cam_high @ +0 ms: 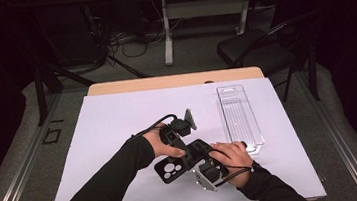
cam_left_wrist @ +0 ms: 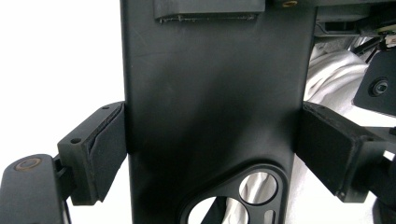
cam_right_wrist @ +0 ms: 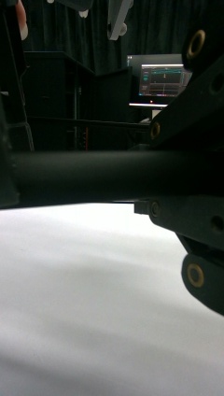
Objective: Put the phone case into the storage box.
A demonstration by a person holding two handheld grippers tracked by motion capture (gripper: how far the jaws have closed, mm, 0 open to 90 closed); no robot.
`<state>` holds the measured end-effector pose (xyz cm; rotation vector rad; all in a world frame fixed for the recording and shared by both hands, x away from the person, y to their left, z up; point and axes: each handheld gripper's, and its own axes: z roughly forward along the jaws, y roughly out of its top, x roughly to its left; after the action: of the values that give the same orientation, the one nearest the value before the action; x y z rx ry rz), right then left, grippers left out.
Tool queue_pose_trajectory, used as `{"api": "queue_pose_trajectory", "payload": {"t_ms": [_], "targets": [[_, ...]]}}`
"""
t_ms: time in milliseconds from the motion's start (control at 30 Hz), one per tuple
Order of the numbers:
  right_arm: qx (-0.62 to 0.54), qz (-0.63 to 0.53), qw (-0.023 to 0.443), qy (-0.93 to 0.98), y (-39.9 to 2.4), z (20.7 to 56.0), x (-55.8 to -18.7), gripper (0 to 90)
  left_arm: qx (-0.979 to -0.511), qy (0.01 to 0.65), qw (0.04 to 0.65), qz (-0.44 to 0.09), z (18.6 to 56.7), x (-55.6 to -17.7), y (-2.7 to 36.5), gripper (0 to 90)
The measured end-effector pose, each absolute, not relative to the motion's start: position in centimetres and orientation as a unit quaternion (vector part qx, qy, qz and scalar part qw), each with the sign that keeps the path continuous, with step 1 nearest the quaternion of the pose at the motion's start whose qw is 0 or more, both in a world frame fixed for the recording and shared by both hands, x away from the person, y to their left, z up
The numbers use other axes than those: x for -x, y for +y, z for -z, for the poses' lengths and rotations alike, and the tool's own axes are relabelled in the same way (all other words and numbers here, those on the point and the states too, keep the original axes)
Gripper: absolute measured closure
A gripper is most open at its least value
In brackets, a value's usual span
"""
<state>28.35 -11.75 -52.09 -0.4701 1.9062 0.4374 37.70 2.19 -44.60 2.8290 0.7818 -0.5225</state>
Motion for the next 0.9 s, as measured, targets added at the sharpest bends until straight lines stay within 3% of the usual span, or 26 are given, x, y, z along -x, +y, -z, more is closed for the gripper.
{"api": "queue_pose_trajectory", "payload": {"t_ms": [900], "targets": [[0.193, -0.186, 0.531, 0.804, -11.8, 52.08, -28.5, 88.6, -0.945, 0.264, 0.103, 0.162, 44.33, -37.43, 2.5, 13.0]]}}
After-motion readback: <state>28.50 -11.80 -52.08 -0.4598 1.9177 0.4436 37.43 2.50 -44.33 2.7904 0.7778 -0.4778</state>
